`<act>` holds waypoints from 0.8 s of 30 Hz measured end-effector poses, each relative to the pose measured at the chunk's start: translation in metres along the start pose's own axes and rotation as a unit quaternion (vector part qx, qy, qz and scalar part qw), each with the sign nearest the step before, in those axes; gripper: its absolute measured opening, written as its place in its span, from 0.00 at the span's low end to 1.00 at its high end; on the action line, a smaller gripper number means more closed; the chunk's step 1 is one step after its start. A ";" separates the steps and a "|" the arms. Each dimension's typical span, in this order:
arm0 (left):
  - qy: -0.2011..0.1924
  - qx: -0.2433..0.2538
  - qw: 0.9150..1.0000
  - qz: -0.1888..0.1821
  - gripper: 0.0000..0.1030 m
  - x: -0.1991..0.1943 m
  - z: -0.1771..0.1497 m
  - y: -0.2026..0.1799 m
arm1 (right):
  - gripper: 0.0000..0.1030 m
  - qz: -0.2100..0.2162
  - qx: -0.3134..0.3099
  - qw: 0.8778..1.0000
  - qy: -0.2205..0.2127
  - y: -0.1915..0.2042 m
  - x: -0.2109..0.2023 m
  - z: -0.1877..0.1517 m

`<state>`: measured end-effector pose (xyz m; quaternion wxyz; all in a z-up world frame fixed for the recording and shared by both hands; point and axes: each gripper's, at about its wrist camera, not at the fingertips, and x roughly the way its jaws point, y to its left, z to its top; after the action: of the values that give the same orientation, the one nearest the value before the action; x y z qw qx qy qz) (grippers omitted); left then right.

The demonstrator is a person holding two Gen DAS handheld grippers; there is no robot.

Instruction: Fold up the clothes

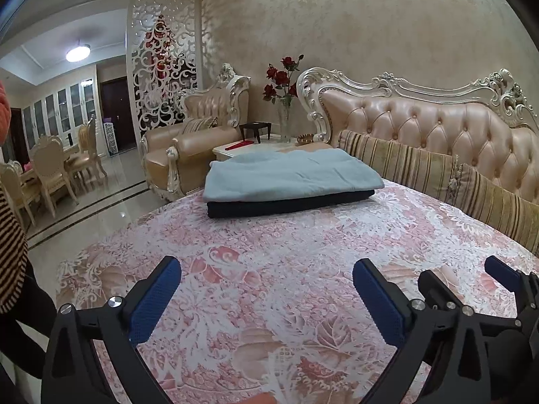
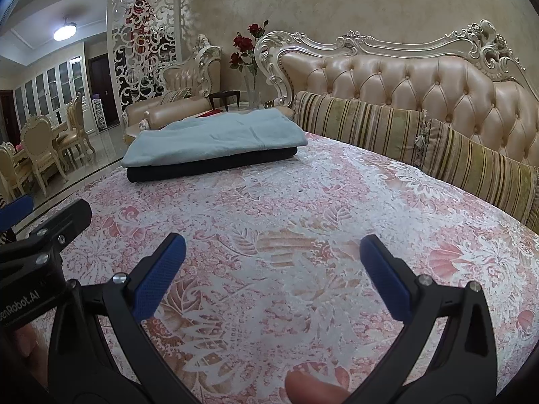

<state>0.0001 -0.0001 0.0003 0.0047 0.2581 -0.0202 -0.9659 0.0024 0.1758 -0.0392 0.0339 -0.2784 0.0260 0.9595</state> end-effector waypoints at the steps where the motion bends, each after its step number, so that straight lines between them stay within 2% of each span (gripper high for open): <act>1: 0.004 -0.003 1.000 -0.002 1.00 0.000 0.000 0.000 | 1.00 0.002 0.003 1.000 0.006 0.000 0.000 0.000; 24: 0.006 0.000 1.000 -0.010 1.00 -0.004 0.001 -0.005 | 1.00 -0.002 -0.005 1.000 -0.003 0.001 -0.002 0.001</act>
<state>0.0030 0.0054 0.0032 -0.0047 0.2638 -0.0182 -0.9644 0.0038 0.1743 -0.0369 0.0349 -0.2755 0.0206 0.9604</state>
